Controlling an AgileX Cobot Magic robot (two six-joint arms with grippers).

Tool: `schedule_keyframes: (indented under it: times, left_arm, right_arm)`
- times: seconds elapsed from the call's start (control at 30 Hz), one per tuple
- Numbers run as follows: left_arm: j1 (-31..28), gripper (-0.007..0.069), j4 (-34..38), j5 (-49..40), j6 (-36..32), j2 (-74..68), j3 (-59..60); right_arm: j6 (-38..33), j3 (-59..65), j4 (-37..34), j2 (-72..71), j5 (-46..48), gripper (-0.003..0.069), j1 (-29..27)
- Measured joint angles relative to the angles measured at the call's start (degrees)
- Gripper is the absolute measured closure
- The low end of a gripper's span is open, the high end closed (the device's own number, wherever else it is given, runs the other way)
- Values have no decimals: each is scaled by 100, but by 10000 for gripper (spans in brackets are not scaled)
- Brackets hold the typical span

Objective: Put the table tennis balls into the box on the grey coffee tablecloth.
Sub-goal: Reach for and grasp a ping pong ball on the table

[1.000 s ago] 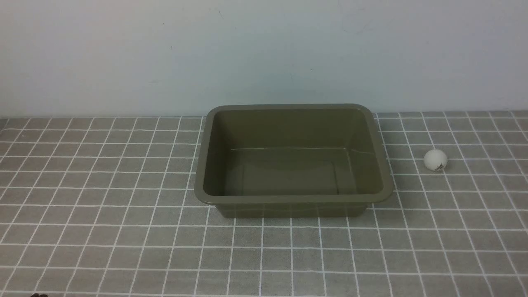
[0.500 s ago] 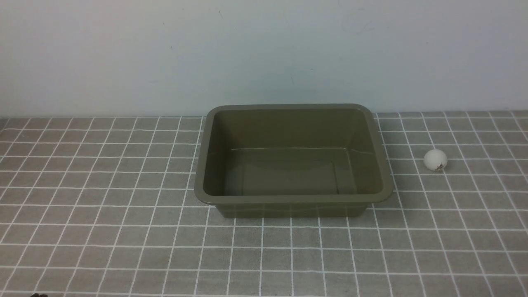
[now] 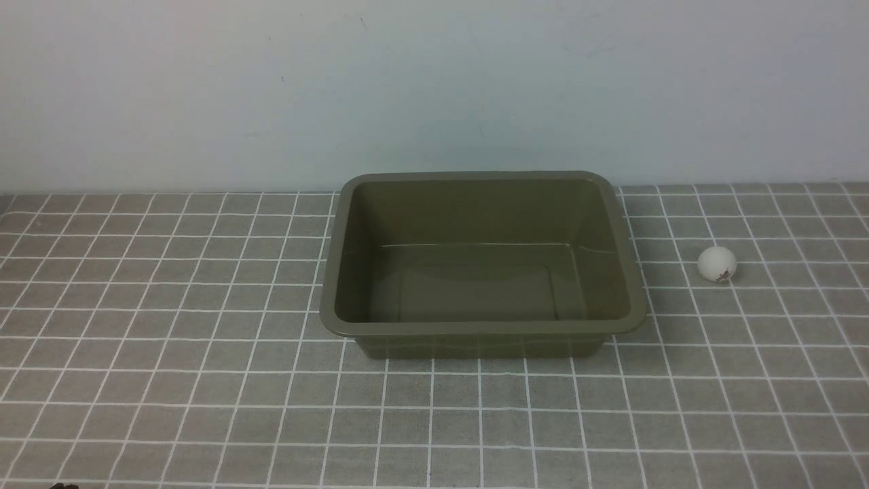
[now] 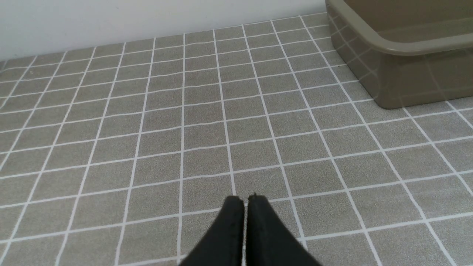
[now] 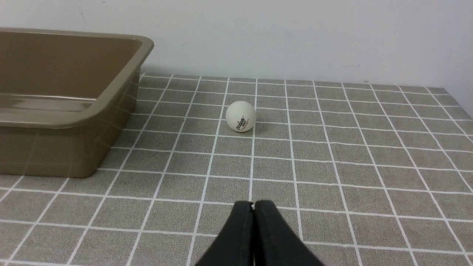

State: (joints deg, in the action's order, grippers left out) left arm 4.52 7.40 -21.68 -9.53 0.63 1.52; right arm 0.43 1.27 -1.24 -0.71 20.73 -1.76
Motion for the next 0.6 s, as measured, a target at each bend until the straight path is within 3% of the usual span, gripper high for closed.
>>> schedule_keyframes:
  times: [0.13,0.17,0.2,0.23,0.33,0.5,0.6]
  left_arm:
    - [0,629,0,0,0,0,0]
    - [0,629,0,0,0,0,0]
    - [0,629,0,0,0,0,0]
    - [0,629,0,0,0,0,0]
    - [0,629,0,0,0,0,0]
    - [0,629,0,0,0,0,0]
    - [0,629,0,0,0,0,0]
  right_arm:
    - [524,38,-884,0,-896,667,44]
    - [875,38,-1449,0,-1361,667,55]
    - [925,38,-1533,0,-1361,667,55]
    - [1294,38,-2228,0,-1867,667,61]
    - [1409,38,-2931,0,-2325,667,54]
    - [1478,38,-3507,0,-2832,667,54]
    - [1194,-301,-3450,112,-2576,667,102]
